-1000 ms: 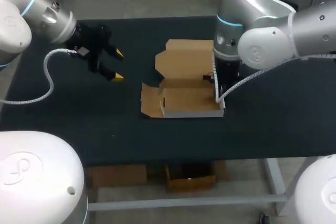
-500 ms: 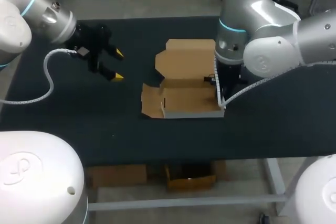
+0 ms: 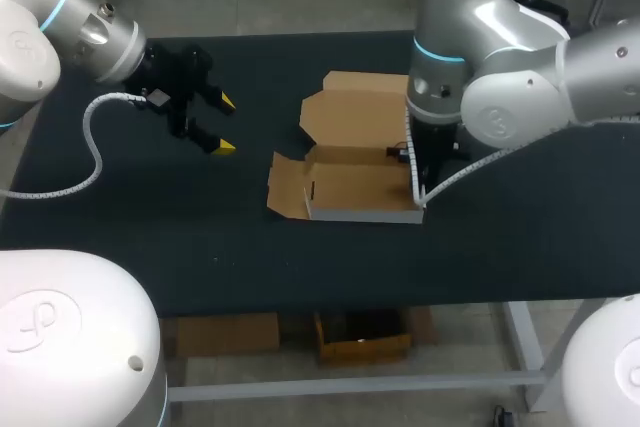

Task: Assemble the packaging by folding the flat box into shape, placing the metal phone stand inside, and closing the box properly

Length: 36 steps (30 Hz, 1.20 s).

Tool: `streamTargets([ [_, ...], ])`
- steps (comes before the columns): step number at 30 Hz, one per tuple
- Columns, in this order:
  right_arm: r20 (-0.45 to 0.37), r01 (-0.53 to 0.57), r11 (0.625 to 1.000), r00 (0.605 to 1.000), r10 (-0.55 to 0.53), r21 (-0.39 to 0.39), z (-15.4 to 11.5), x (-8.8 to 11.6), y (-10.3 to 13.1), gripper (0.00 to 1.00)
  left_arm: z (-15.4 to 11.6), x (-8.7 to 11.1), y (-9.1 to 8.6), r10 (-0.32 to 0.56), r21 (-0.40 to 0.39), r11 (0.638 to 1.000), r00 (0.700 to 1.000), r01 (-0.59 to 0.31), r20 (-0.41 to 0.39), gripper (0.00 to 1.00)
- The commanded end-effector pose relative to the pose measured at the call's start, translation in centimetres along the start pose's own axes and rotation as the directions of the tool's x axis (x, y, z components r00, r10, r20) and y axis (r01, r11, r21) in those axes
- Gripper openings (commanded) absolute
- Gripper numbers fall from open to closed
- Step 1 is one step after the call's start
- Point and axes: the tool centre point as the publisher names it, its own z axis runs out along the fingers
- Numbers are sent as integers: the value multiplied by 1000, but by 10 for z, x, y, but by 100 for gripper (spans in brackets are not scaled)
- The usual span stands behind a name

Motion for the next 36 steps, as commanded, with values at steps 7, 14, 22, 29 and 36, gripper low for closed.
streamTargets([
  [7,66,51,999,996,-51,9,-4,4,4,0,-1,0,0,0,-4,1000,1000,0,-2,100],
  [14,99,55,998,993,-57,17,-4,-1,7,0,-1,0,0,0,-4,1000,1000,0,-2,100],
  [22,152,21,999,988,-26,34,-5,-9,11,0,-1,0,0,0,-4,1000,1000,0,-2,100],
  [29,208,-18,999,978,10,38,-7,-11,17,0,-1,0,0,0,-4,1000,1000,0,-2,100],
  [36,232,-62,998,971,52,34,-7,-12,21,0,-1,0,0,0,-4,1000,1000,0,-2,100],
])
